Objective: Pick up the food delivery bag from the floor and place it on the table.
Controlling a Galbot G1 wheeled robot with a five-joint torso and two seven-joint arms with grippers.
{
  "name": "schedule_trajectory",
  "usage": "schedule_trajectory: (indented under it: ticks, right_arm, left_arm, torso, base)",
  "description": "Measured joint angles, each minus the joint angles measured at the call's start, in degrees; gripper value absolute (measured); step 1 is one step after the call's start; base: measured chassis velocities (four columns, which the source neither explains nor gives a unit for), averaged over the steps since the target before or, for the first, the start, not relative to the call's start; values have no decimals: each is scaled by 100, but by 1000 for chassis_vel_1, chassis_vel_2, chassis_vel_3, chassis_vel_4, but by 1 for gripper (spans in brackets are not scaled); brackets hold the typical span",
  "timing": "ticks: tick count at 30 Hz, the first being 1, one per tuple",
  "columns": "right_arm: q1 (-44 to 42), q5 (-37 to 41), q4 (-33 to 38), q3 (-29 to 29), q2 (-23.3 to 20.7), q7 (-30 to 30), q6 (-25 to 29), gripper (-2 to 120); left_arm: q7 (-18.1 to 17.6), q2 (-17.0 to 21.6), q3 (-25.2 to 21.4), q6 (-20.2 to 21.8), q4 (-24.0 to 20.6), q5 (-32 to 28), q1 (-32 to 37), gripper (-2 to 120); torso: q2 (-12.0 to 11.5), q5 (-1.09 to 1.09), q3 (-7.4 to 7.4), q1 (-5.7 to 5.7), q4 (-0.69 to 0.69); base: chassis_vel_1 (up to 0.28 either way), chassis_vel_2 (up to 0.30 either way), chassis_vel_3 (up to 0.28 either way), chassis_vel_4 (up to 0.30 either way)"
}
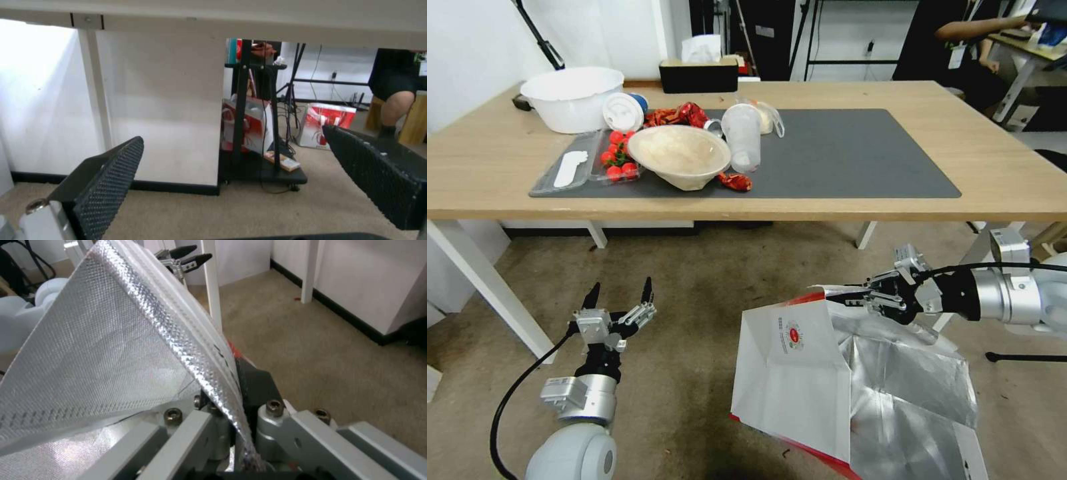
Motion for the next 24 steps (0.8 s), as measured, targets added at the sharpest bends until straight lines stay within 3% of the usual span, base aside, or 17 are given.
schedule_trajectory:
  ticks: [24]
  right_arm:
    - [-12, -24, -16, 0, 10, 5, 4, 0]
  left_arm:
    - [0, 22, -2, 1, -12, 3, 36, 100]
  torso:
    - [564, 0, 364, 201, 0]
  base:
    - [0, 0, 0, 0]
